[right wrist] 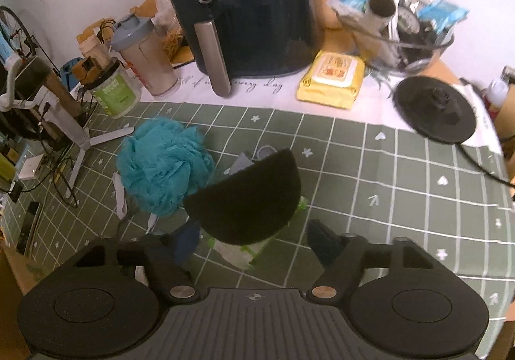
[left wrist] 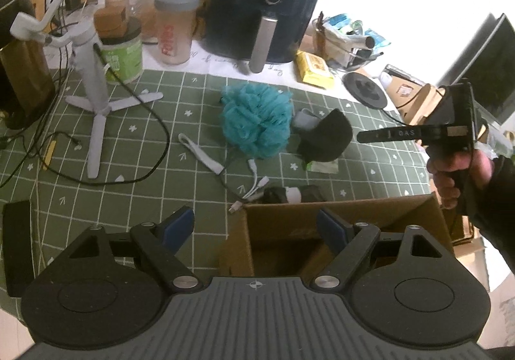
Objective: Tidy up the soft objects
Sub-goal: 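Grasp the black semicircular foam sponge with the right tool, then lift the black foam sponge off the table with the right tool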
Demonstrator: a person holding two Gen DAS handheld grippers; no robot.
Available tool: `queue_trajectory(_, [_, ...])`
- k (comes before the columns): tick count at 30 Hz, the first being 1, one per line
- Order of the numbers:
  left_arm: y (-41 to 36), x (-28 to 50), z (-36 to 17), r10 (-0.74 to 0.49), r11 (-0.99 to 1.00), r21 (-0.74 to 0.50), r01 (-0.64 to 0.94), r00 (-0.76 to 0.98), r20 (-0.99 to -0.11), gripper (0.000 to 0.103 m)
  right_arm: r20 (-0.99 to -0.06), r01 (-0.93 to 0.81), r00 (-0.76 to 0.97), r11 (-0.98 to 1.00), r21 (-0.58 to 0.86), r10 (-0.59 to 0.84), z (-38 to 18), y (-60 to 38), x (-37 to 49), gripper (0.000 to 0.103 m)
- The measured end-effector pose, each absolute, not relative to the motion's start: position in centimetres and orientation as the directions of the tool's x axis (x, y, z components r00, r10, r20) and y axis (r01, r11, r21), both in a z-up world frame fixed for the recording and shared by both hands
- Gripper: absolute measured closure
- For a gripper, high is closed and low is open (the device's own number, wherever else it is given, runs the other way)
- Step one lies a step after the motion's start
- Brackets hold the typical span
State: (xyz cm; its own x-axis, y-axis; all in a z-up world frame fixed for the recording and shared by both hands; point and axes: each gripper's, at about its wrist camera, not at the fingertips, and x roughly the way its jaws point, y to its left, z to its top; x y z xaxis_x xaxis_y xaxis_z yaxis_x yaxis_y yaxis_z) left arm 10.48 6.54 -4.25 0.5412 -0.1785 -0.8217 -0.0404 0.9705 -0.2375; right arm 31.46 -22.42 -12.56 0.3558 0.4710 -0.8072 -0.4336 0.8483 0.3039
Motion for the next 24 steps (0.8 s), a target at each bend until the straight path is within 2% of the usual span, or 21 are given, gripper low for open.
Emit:
queue_trajectory(10, [7.9,10.5,-4.7,-0.162,0.968,-0.24,-0.079,0.536,-0.829,0.019,-0.791,-0.245,0.302,0.845,0.475,0.532,-17.0,-22.7,34.6,0.047])
queue_trajectory(11, [8.0,10.6,-4.7,-0.16,0.967,-0.241,-0.085,0.534,-0.83,0.019,-0.792,-0.234,0.295,0.844,0.483,0.535,-17.3,-22.7,34.7,0.052])
queue_trajectory(12, [8.2,10.6,-4.8,-0.158,0.966,-0.241,-0.089,0.533,-0.831,0.019,-0.796,-0.22,0.288,0.846,0.486,0.532,-17.7,-22.7,34.8,0.062])
queue_trajectory(18, [8.3,11.0,-4.9,-0.162,0.966,-0.245,-0.088,0.534,-0.83,0.019,-0.77,-0.162,0.272,0.816,0.555,0.577,-18.1,-23.8,35.1,0.081])
queue_trajectory(24, [8.0,11.5,-4.8,-0.175,0.966,-0.249,-0.067,0.539,-0.824,0.019,-0.754,-0.215,0.251,0.794,0.568,0.607,-16.6,-26.0,35.0,0.083])
